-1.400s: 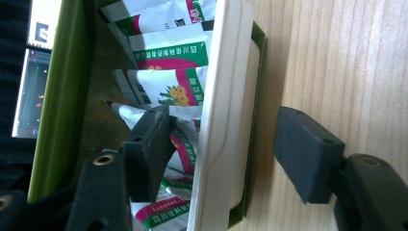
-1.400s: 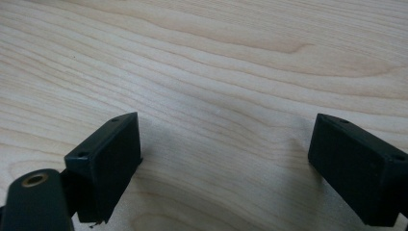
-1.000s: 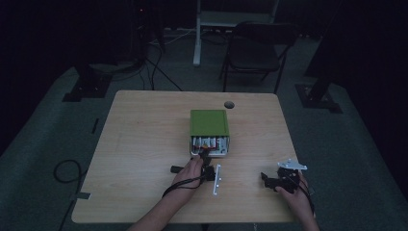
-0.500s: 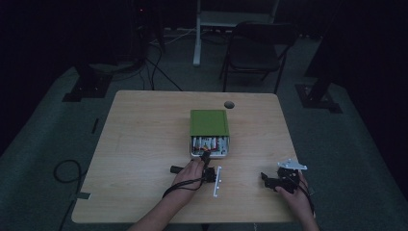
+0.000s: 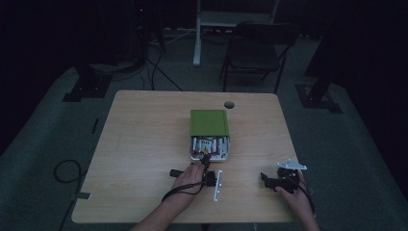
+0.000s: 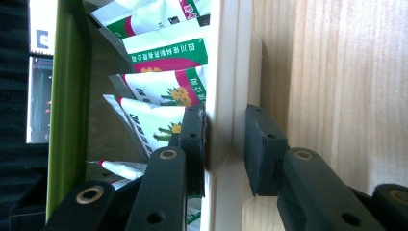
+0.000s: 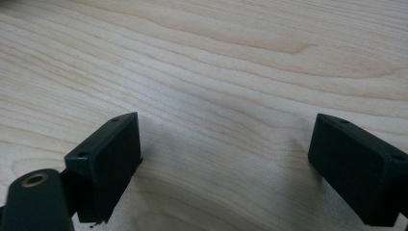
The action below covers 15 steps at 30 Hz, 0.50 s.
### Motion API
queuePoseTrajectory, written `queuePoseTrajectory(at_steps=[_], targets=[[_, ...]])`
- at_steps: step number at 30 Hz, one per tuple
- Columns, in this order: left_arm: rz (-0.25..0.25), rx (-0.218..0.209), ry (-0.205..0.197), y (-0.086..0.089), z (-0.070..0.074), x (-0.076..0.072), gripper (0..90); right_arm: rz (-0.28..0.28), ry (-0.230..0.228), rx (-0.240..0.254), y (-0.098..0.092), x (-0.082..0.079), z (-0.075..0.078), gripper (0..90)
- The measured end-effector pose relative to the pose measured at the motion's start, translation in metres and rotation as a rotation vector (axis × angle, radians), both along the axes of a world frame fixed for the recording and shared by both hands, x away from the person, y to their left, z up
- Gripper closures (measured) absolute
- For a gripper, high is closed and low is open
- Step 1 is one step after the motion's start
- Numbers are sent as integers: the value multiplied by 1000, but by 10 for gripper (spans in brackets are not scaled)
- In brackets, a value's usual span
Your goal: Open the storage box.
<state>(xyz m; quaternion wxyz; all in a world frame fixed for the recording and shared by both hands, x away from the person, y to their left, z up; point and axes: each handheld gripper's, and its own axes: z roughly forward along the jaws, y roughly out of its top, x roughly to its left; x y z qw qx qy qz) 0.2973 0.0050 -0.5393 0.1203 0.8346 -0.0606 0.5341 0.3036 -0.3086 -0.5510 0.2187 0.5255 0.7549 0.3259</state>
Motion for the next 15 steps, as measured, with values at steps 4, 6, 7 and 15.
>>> queuePoseTrajectory(at_steps=[4,6,7,15], targets=[[2,3,1,0,0,-5,727,0,0,0,0,0,0,107],[2,2,3,-1,0,-8,727,0,0,0,0,0,0,107],[2,2,3,-1,0,-8,727,0,0,0,0,0,0,107],[-5,11,19,0,2,-22,729,0,0,0,0,0,0,107]])
